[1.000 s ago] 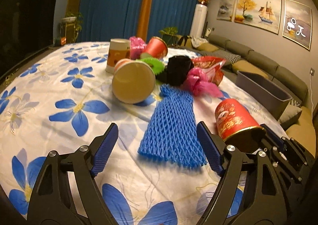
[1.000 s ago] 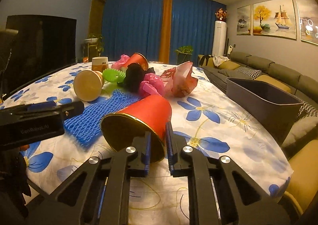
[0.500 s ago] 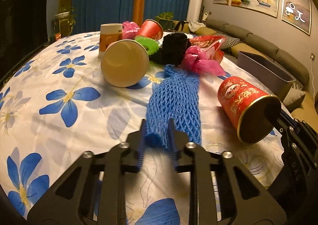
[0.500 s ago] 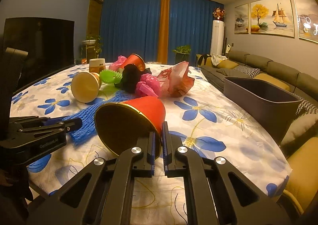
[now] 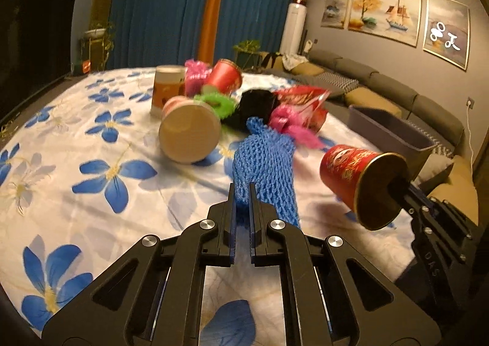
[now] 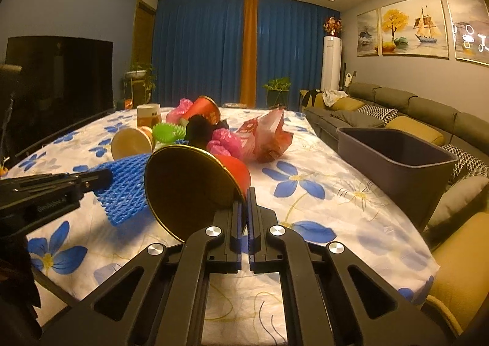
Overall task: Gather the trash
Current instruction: 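Carry the blue net and red cup with both tools over the grey bin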
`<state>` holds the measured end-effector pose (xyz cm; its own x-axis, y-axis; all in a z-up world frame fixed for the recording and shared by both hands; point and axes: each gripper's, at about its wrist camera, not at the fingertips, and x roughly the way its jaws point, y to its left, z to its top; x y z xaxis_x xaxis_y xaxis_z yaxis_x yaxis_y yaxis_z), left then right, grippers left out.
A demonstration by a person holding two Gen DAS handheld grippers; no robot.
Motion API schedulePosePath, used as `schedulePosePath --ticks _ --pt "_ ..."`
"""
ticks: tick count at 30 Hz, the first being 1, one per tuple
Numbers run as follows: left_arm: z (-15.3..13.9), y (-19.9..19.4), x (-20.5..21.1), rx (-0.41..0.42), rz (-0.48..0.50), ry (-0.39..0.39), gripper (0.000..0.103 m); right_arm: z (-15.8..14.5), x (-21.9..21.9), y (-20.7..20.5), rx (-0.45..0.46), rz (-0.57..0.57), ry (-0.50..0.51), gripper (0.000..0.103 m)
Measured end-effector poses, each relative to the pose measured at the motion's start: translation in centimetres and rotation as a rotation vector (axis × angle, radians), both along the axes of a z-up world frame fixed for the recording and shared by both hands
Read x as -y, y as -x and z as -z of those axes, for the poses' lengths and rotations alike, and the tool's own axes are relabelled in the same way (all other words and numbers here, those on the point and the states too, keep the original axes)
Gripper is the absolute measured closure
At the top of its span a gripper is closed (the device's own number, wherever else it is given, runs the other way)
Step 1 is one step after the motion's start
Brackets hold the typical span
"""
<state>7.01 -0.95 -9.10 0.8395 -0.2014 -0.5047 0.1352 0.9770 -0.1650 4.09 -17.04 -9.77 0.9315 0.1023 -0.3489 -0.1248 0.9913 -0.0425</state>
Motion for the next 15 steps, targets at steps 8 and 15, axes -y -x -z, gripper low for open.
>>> schedulePosePath --ticks 8,15 --pt "-2.5 0.8 0.8 0.066 0.027 -0.005 0.097 -1.8 1.4 0.5 0.048 0.023 -0.029 0.099" --pt "-4.3 1.5 2.1 0.115 0.064 -0.015 0.097 -3.3 3.6 0.6 0.084 0.058 -0.059 0.099"
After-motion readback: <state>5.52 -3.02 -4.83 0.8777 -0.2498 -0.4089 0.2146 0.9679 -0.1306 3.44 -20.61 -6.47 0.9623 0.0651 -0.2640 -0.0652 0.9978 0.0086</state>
